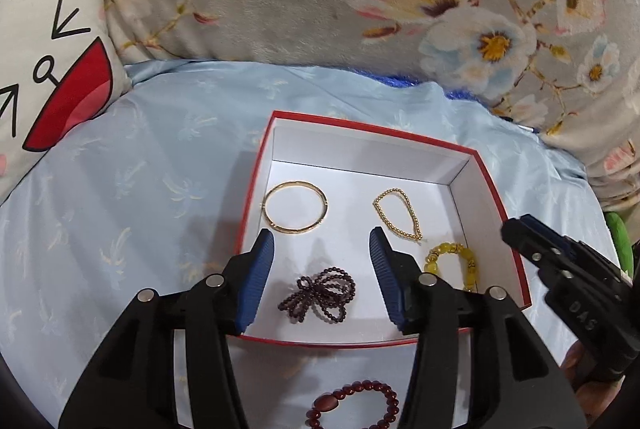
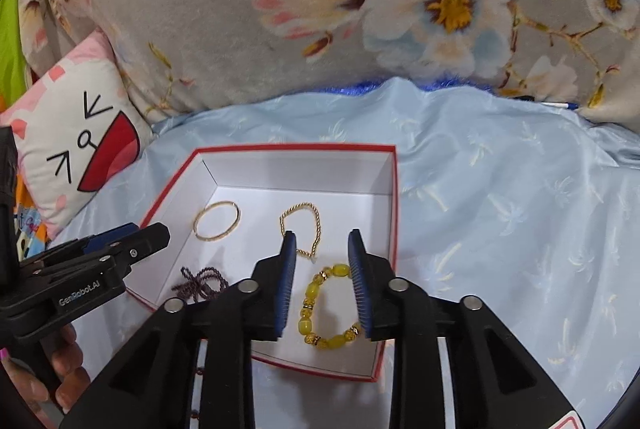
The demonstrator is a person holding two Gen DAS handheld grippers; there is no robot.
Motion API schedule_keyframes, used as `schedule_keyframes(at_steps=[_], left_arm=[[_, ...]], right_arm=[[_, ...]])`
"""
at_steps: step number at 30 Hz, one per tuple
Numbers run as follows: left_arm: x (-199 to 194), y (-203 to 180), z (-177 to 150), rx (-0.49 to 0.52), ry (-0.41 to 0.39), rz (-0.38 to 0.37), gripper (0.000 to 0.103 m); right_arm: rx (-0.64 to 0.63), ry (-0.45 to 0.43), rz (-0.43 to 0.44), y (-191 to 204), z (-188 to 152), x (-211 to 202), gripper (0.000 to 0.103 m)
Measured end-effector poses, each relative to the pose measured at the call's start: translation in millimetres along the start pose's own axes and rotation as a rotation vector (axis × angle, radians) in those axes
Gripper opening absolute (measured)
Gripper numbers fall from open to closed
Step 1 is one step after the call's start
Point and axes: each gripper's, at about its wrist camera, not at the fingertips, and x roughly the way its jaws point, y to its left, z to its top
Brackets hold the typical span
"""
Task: Organize jewelry
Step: 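Withdraw both open grippers from the box back toward the jewelry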
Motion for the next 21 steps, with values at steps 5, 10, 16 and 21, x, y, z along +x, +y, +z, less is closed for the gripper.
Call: schedule_keyframes(at_steps=[5,10,16,21], left_arm=[[-15.1,3.0,-3.3,-0.008,-0.016,0.008,0.047],[-34.0,-0.9,-15.4,0.023,-0.037,0.033,0.047],[-47.4,0.0,-39.5,0.023,-0.012,0.02,0.047],[-57.5,3.0,-60.4,0.015,0.009,0.018,0.047]], right_arm=[[-0.007,-0.034,0.005,1.4,-4.5,-25.0,0.033],[-0.001,-0.039,0.022,4.8,-20.8,-46.2,0.037],[-0.022,-0.022,0.014,10.7,-43.5,-65.4,0.038],[-0.026,0.0,0.027,15.7,-66.1,-78.1,0.038]])
